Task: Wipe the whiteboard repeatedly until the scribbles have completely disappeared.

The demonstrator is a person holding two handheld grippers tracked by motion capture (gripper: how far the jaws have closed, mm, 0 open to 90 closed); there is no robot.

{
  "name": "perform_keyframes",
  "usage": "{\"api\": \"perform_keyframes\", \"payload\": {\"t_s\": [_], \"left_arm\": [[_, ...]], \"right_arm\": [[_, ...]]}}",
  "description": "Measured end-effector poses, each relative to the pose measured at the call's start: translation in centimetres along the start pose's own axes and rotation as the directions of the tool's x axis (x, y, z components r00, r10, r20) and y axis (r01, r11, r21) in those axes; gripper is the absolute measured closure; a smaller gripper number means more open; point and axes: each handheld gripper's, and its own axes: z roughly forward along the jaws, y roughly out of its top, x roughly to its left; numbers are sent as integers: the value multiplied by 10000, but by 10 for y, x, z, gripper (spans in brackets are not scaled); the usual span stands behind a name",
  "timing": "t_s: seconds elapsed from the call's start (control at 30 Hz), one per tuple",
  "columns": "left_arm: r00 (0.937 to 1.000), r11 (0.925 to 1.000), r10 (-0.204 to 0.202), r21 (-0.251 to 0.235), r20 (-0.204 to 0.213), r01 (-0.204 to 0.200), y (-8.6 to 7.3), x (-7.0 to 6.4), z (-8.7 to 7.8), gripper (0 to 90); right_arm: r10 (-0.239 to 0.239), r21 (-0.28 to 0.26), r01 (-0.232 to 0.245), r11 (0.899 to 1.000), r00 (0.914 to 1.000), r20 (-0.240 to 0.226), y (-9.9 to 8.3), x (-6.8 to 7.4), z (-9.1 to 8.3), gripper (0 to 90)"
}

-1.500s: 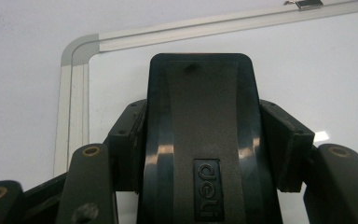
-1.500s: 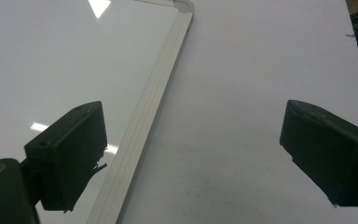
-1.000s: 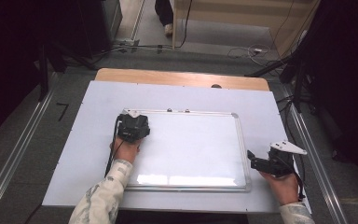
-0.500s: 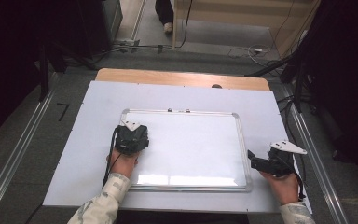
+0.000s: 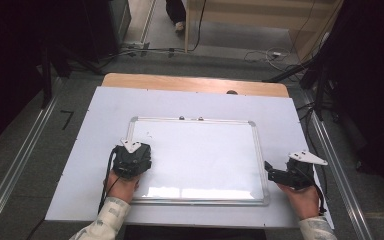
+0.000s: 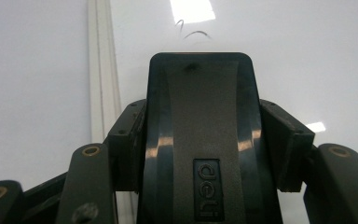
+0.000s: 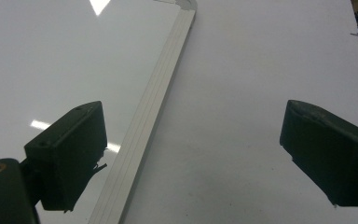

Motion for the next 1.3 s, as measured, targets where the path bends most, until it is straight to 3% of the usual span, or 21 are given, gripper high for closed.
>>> {"api": "perform_keyframes", "payload": {"t_s": [0.37, 1.1, 1.3], "left_arm": [[9999, 10000, -82, -32, -99, 82, 11, 6, 12, 407], [9993, 9996, -269, 18, -269, 270, 61, 9, 62, 407], [9996, 9997, -209, 104, -188, 211, 60, 6, 59, 408]], "right_arm": [[-69, 9, 69, 10000, 10000, -21, 1, 1, 2, 58], [-135, 66, 136, 9999, 9999, -48, 0, 2, 3, 58], [-71, 81, 71, 9999, 10000, -18, 1, 2, 3, 58]]}}
